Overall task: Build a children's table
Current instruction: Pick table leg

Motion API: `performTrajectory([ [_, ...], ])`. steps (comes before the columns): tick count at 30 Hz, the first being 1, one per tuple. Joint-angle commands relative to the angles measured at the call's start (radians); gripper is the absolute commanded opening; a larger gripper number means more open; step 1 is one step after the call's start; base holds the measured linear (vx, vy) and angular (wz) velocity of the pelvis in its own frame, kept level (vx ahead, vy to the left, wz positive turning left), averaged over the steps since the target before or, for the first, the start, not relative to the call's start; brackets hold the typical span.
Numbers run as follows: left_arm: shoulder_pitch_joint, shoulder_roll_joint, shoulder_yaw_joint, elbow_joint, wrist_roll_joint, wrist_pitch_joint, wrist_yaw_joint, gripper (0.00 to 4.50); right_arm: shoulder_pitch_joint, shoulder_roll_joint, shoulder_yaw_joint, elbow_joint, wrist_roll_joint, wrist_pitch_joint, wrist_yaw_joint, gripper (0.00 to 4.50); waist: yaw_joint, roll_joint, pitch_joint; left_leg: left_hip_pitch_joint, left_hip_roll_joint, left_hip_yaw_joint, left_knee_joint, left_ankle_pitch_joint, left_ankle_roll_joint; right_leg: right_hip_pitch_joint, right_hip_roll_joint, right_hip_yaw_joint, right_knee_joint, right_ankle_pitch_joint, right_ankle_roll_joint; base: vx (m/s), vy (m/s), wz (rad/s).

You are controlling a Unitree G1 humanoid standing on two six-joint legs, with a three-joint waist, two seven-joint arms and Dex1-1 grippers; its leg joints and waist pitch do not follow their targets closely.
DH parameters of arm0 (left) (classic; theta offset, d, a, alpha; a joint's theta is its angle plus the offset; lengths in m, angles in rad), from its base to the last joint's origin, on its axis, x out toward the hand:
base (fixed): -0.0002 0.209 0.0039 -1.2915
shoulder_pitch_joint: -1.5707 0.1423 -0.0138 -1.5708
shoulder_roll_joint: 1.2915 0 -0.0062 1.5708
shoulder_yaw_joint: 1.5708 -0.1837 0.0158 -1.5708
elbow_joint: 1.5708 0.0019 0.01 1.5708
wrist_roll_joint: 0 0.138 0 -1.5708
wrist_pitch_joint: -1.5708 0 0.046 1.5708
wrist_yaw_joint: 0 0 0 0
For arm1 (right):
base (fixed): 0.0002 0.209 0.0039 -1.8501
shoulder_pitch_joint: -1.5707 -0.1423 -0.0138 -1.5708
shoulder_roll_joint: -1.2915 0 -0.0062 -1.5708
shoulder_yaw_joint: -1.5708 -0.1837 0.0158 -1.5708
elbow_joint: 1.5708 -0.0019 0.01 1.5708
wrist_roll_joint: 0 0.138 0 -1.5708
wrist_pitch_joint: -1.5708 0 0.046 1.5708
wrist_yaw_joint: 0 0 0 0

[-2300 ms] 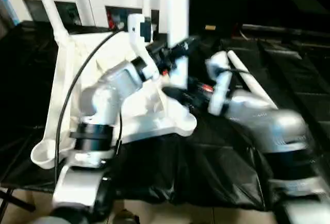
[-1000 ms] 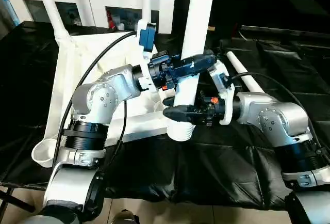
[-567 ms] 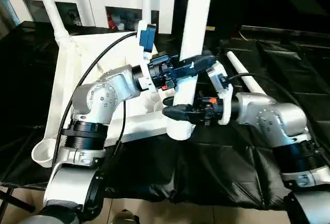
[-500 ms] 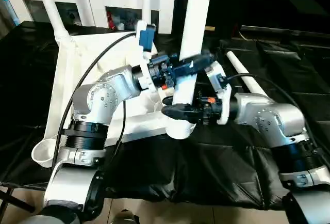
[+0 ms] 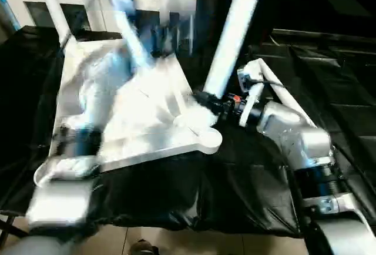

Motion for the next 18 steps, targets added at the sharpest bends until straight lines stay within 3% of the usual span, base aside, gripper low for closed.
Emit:
performTrajectory([
  [1,0.018,0.011,-0.067,0.017,0.074,-0.028,-0.033,3.05,0.003,-0.002,-0.014,0.012,-0.029,-0.043,-0.030,1.93,-0.008,0.017,-0.086,0.029,0.037,-0.015,-0.071,-0.190,-0.057,0.050,-0.059,0.053,-0.062,-0.172,-0.141,0.000,0.000,0.00],
  [2,0.062,0.046,-0.125,0.027,0.126,-0.053,-0.046,3.05,0.016,0.006,-0.024,0.019,-0.035,-0.062,-0.053,1.93,-0.010,0.017,-0.088,0.030,0.036,-0.014,-0.071,-0.190,-0.058,0.051,-0.056,0.053,-0.059,-0.150,-0.157,0.000,0.000,0.00],
  [3,0.081,0.060,-0.149,0.033,0.150,-0.068,-0.052,3.05,0.022,0.009,-0.027,0.023,-0.037,-0.068,-0.061,1.93,-0.012,0.017,-0.087,0.025,0.037,-0.015,-0.073,-0.194,-0.056,0.052,-0.057,0.054,-0.057,-0.138,-0.161,0.000,0.000,0.00],
  [7,0.164,0.109,-0.235,0.054,0.233,-0.089,-0.075,3.05,0.064,0.017,-0.019,0.020,-0.055,-0.090,-0.076,1.93,-0.013,0.015,-0.084,0.028,0.037,-0.014,-0.075,-0.232,-0.057,0.051,-0.060,0.054,-0.058,-0.153,-0.180,0.000,0.000,0.00],
  [9,0.176,0.113,-0.246,0.063,0.246,-0.098,-0.077,3.05,0.071,0.019,-0.016,0.018,-0.055,-0.092,-0.074,1.93,-0.017,0.016,-0.083,0.026,0.037,-0.015,-0.076,-0.240,-0.054,0.052,-0.062,0.055,-0.061,-0.171,-0.179,0.000,0.000,0.00],
  [10,0.185,0.111,-0.256,0.084,0.259,-0.109,-0.078,2.77,0.078,0.021,-0.006,0.019,-0.062,-0.099,-0.074,1.93,-0.019,0.017,-0.083,0.026,0.037,-0.014,-0.076,-0.244,-0.055,0.052,-0.062,0.056,-0.061,-0.177,-0.179,0.000,0.000,0.00],
  [18,0.185,0.099,-0.288,0.209,0.323,-0.139,-0.034,2.28,0.087,0.032,0.032,0.046,-0.093,-0.127,-0.069,1.93,-0.031,0.017,-0.079,0.028,0.037,-0.018,-0.077,-0.289,-0.053,0.048,-0.065,0.055,-0.071,-0.254,-0.174,0.000,0.000,0.00],
])
